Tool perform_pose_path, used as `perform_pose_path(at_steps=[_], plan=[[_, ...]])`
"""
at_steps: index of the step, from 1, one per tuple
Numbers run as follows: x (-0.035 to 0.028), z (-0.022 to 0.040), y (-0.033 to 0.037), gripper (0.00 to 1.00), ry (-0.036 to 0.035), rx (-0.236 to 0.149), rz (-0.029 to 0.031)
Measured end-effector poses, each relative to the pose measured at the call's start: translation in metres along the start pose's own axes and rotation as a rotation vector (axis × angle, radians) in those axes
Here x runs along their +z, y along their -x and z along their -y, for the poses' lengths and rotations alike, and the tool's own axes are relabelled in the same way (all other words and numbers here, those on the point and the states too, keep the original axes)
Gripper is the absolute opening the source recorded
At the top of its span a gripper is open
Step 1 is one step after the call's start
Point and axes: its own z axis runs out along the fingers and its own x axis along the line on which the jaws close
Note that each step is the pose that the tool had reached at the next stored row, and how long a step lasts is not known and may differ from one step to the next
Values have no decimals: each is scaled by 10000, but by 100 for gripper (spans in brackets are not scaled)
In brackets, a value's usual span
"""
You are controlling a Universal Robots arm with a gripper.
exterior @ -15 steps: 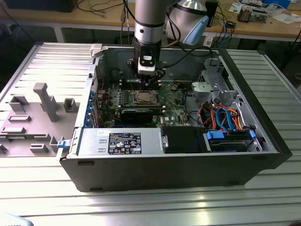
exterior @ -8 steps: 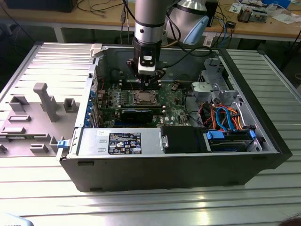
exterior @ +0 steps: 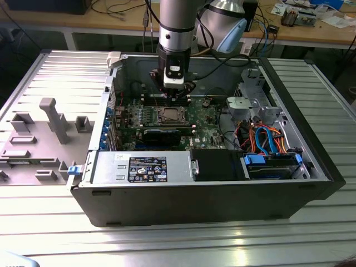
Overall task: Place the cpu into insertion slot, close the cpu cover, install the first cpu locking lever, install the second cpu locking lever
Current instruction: 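Install the first cpu locking lever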
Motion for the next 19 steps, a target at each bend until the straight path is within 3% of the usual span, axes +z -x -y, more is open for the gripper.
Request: perform_pose_path(at_steps=[19], plan=[[0,0,0,11,-2,-209,6]])
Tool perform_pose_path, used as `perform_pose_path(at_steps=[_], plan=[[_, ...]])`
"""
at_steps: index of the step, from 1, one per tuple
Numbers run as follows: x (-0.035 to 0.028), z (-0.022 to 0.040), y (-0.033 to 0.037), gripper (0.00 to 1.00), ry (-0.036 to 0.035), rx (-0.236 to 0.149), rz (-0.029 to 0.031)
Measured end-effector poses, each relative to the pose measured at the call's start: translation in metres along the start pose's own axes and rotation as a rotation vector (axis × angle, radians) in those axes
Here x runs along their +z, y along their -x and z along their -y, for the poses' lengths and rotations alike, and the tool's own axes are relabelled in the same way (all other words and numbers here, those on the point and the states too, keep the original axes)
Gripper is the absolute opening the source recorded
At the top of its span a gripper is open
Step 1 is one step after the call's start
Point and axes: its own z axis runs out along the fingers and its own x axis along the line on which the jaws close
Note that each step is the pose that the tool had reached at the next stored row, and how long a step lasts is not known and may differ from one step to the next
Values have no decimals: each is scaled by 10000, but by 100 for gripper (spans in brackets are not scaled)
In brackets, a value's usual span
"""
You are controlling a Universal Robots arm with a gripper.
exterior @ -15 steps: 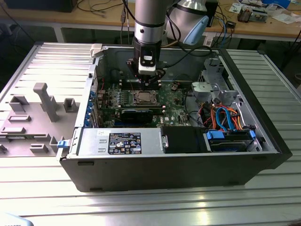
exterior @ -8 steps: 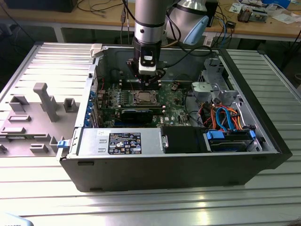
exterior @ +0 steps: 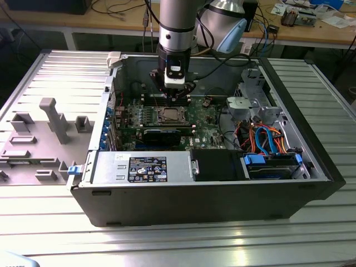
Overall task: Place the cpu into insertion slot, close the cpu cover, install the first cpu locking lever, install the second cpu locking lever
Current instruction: 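Install the first cpu locking lever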
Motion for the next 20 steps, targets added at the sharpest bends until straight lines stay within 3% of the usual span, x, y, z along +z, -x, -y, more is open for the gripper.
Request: perform_pose_path(at_steps=[20], plan=[[0,0,0,11,-1,-199,6]])
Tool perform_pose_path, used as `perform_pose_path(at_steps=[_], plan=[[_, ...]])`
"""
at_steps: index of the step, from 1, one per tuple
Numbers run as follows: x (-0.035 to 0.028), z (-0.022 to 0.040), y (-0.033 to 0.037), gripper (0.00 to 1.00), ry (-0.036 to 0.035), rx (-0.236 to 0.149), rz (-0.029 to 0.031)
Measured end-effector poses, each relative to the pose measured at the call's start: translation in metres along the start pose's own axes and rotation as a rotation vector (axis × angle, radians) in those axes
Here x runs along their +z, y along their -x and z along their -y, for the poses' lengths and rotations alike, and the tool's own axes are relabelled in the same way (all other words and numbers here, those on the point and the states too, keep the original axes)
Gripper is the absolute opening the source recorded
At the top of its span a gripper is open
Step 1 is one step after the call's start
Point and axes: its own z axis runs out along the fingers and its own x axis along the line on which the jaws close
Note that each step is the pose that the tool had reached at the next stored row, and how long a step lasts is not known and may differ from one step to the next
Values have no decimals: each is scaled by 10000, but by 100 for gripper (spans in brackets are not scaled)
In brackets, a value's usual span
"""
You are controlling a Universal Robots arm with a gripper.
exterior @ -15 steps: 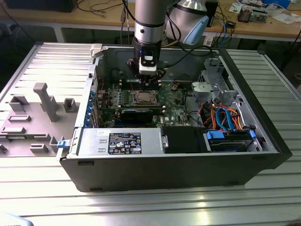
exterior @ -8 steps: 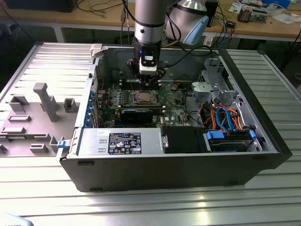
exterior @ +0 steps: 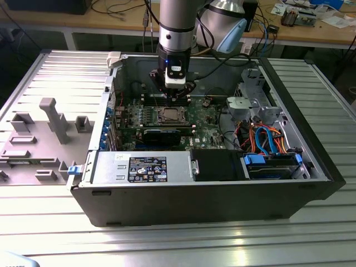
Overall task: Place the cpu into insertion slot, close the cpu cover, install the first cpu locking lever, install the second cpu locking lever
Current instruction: 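Install the first cpu locking lever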
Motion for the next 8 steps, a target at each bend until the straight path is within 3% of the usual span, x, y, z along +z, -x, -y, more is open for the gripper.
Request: perform_pose_path(at_steps=[8], plan=[[0,0,0,11,0,-62,1]])
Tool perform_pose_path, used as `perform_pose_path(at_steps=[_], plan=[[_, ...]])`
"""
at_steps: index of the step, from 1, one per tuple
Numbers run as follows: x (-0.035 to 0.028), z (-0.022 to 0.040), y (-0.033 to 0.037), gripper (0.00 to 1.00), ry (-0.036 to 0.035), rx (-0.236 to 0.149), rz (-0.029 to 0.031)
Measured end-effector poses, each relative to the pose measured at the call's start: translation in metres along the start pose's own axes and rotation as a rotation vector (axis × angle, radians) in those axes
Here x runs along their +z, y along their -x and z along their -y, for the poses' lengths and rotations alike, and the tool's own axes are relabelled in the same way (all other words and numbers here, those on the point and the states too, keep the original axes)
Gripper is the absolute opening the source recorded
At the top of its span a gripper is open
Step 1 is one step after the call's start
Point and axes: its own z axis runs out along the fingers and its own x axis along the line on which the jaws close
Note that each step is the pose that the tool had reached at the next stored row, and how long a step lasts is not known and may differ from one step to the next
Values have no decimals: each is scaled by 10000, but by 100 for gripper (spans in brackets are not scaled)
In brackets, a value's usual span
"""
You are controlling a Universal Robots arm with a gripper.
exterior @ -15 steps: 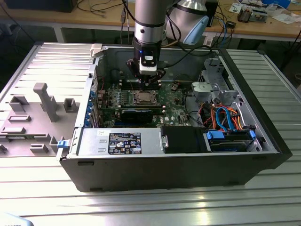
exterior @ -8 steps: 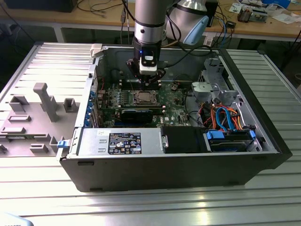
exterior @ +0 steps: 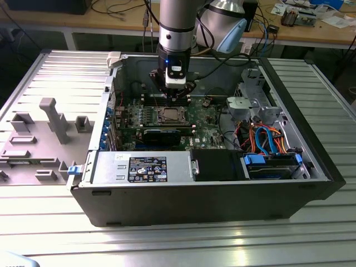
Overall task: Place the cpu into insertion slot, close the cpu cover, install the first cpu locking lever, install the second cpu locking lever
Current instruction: 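Install the first cpu locking lever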
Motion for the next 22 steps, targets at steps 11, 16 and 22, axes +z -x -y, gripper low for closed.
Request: perform_pose_path(at_steps=[11,16,22], plan=[[0,0,0,11,-1,-94,2],[0,0,0,11,0,-127,3],[0,0,0,11,-2,-158,4]])
